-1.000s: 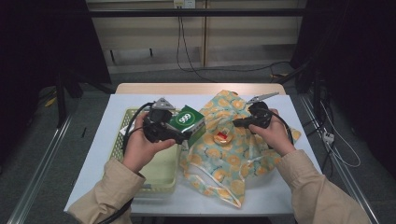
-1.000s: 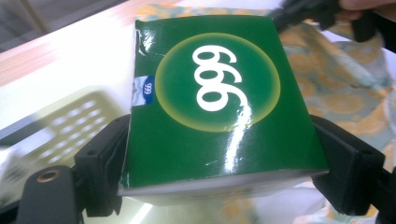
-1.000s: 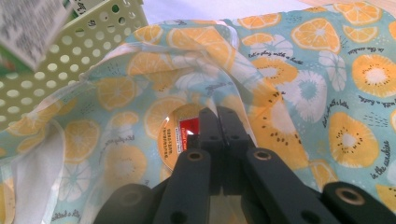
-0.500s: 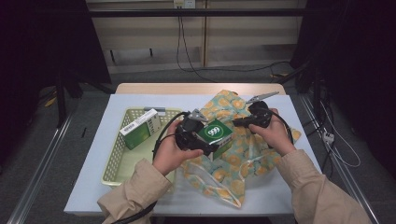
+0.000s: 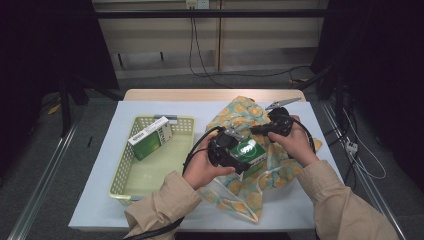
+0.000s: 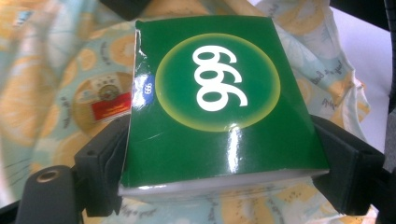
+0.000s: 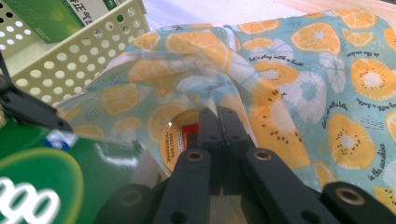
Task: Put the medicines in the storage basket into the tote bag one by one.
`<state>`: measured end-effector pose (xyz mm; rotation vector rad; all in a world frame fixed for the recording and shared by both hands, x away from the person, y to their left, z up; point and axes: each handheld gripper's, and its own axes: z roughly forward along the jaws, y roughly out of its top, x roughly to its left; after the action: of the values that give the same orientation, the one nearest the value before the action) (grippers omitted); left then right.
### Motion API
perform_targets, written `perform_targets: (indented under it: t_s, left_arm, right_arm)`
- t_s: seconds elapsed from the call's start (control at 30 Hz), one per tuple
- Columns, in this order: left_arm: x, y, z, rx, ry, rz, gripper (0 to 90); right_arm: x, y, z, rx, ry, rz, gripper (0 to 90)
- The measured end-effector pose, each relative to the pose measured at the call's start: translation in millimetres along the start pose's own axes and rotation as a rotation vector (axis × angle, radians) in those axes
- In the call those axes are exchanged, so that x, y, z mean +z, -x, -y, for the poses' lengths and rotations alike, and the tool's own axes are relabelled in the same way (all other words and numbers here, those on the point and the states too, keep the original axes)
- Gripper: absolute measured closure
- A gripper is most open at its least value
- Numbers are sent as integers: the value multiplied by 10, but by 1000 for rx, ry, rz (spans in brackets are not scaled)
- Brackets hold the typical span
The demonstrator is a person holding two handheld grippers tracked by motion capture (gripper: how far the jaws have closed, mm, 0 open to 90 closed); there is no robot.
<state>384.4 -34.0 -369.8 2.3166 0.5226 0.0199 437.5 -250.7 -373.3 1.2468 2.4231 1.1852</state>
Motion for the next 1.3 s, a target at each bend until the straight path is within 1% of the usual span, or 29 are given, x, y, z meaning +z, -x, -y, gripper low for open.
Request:
perform_targets:
  t_s: [0.17,0.2,0.3,0.33,0.4,0.43,0.47,0.53,0.57,0.6,0.63,0.67,0.73,0.77,0.8,0.9,1.0,1.07,1.1,1.13,1.17,1.2,1.23,1.27,1.3]
  left_arm:
    - [120,14,-7,-7,-16,-1,161]
    - [137,12,-10,1,-26,-9,161]
    - [209,-16,2,-11,-30,-14,161]
    - [230,-23,9,-21,-32,-10,161]
    - [283,-43,19,-24,-47,-18,161]
    - [310,-58,22,-25,-52,-22,161]
    - [321,-79,20,-10,-65,-30,161]
    - [346,-115,13,-31,-45,-34,160]
    - [349,-131,6,-46,-44,-39,160]
    - [355,-147,1,-45,-43,-43,160]
    - [368,-155,-4,-55,-34,-54,160]
    - [368,-184,-15,-47,-43,-58,160]
    - [383,-225,-30,-57,-37,-69,160]
    - [385,-247,-36,-53,-41,-73,160]
    - [398,-273,-44,-74,-31,-78,159]
    - [426,-339,-68,-84,-22,-104,159]
    - [466,-399,-84,-112,1,-121,159]
    - [492,-428,-105,-104,2,-126,159]
    - [507,-438,-119,-109,8,-133,159]
    - [518,-445,-132,-115,4,-138,158]
    - [532,-460,-148,-108,3,-146,158]
    - [550,-460,-164,-109,3,-169,158]
    - [561,-481,-178,-101,0,-160,158]
    - [581,-486,-193,-108,5,-172,158]
    - [593,-506,-206,-109,6,-169,158]
  right_arm:
    - [-2,-3,-3,0,0,3,900]
    - [-4,-2,-3,-1,-1,3,900]
    - [-11,-4,-5,-1,0,-1,900]
    - [-15,-3,-7,-3,0,1,900]
    - [-21,-5,-12,-4,3,1,900]
    - [-26,-7,-16,-5,2,0,900]
    - [-33,-10,-21,-6,5,2,900]
    - [-42,-14,-29,-8,4,1,900]
    - [-49,-16,-33,-10,5,1,900]
    - [-53,-15,-35,-10,6,0,900]
    - [-55,-14,-35,-10,6,1,900]
    - [-57,-12,-34,-9,7,0,900]
    - [-59,-10,-32,-8,7,2,900]
    - [-60,-9,-32,-8,7,1,900]
    - [-60,-8,-32,-9,7,1,900]
    - [-64,-5,-33,-6,8,1,900]
    - [-72,-6,-36,-8,6,-1,900]
    - [-79,-5,-41,-7,8,1,900]
    - [-81,-4,-43,-8,9,0,900]
    - [-83,-3,-46,-8,10,0,900]
    - [-83,-2,-47,-6,10,-2,900]
    - [-85,0,-50,-7,8,-1,900]
    - [-87,1,-53,-4,12,-2,900]
    - [-89,4,-54,-4,13,-3,900]
    - [-91,7,-55,-5,14,-3,900]
